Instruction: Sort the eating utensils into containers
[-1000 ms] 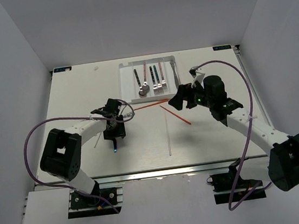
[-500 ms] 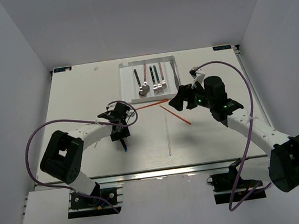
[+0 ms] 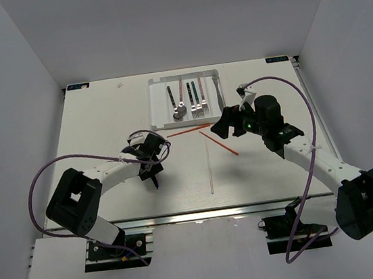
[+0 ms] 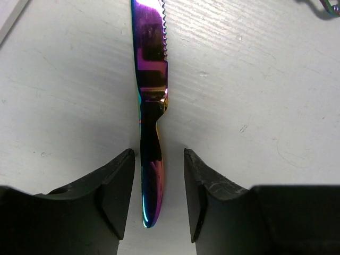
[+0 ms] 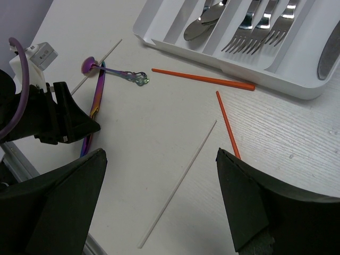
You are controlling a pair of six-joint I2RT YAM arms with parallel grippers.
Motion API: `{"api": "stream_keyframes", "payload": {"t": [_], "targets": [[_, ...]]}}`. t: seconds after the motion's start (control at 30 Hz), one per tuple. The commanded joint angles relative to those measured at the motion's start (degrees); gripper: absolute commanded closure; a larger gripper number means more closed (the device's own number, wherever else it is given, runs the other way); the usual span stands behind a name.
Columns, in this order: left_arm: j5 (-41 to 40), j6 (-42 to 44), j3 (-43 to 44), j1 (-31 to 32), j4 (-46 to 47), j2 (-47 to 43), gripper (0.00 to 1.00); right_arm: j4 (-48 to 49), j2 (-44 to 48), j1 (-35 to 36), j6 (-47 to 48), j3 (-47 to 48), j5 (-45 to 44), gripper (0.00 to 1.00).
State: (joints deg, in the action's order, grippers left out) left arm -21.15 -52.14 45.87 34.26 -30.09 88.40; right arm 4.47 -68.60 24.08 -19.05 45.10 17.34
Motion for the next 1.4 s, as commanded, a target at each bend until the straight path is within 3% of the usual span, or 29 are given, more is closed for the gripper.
{"api": "stream_keyframes", "payload": {"t": [0.0,0.3,0.57,0.8,0.9,0.93,1.0,1.37], "targets": [[4.79,-4.02,-3.68,0.46,-3.93,-0.15,0.48,1.51,1.63,0.18,0.85,-0.37,0.94,0.12],[4.27,-0.42,0.27,0.63,-10.07,2.48,0.45,1.86,2.24,0.1,1.03,-0.89,0.94,0.12],[8.31,1.78,-0.08,0.63,-8.85,5.64,0.46,1.86,3.29,0.18,1.82,-1.68,0.94,0.12],[7.0,2.3,-0.52,0.63,-8.32,6.34,0.62,2.12,4.09,0.18,2.09,-2.04,1.2,0.12],[8.05,2.48,-1.57,0.63,-6.22,6.52,0.8,2.12,4.09,0.18,2.0,-2.12,1.55,0.12],[8.83,2.66,-1.92,0.63,-5.69,6.43,0.91,2.12,4.17,0.18,2.08,-2.21,1.64,0.12],[9.89,3.27,-2.97,0.63,-4.72,6.17,0.99,2.21,4.26,0.18,2.09,-2.21,1.64,0.12],[9.45,2.13,-3.77,4.32,-10.16,-7.35,1.0,6.08,0.75,0.18,-0.2,-2.48,7.61,0.11]]}}
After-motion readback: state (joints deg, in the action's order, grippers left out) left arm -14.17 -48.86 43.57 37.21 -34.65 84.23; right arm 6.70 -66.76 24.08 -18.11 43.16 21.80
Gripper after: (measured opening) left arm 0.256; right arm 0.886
